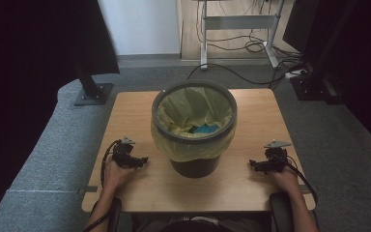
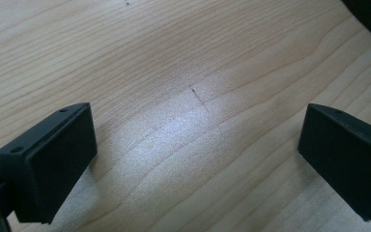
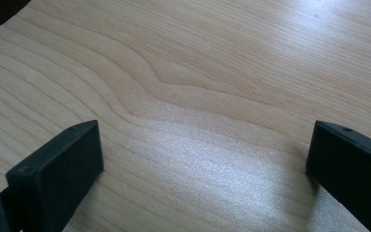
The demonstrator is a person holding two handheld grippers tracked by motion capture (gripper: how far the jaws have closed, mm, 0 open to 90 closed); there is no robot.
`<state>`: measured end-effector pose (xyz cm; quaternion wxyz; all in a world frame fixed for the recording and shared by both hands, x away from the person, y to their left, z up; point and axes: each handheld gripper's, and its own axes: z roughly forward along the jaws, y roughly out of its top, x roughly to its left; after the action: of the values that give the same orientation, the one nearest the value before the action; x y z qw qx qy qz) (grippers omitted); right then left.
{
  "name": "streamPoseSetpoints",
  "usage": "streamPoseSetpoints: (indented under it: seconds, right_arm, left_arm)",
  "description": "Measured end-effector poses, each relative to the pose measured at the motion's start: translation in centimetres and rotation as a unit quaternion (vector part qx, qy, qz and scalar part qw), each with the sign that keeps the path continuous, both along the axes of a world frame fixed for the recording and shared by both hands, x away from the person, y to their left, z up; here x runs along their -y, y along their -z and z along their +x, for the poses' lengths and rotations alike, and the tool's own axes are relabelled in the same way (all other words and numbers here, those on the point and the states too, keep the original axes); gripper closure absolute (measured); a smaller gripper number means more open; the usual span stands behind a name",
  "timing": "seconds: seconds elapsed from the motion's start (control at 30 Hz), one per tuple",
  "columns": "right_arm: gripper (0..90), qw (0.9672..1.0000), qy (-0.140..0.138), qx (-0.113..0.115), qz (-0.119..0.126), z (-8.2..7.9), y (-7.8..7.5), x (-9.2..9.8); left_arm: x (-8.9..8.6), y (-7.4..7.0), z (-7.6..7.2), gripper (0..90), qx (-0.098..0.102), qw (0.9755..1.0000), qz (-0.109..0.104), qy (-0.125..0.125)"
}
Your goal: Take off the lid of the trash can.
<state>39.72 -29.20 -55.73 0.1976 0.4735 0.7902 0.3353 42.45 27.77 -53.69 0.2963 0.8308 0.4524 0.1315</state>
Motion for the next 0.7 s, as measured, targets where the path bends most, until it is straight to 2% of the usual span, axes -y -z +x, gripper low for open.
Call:
streamPoseSetpoints:
  seconds: [0.1,0.2,0.37,0.5,0.7]
  right_arm:
    - [0.0,1.0,-0.001,0.0,0.0,0.0,0.0,0.0]
    - [0.0,1.0,-0.001,0.0,0.0,0.0,0.0,0.0]
    - [0.0,1.0,-0.001,0.0,0.0,0.0,0.0,0.0]
    - [0.0,1.0,-0.001,0.0,0.0,0.0,0.0,0.0]
    - [0.0,1.0,-0.001,0.0,0.0,0.0,0.0,0.0]
  left_arm:
    - [0.0,-0.3,-0.2,0.0,-0.002,1.0,-0.008,0.003]
    - [0.1,-0.8,-0.2,0.0,-0.003,1.0,-0.008,0.005]
    - [0.3,-1.8,-0.1,1.1,-0.015,0.9996,-0.022,0.012]
    - [0.4,-3.0,0.1,1.1,-0.016,0.9992,-0.031,0.016]
    - [0.4,-5.3,0.5,0.8,-0.008,0.9993,-0.028,0.024]
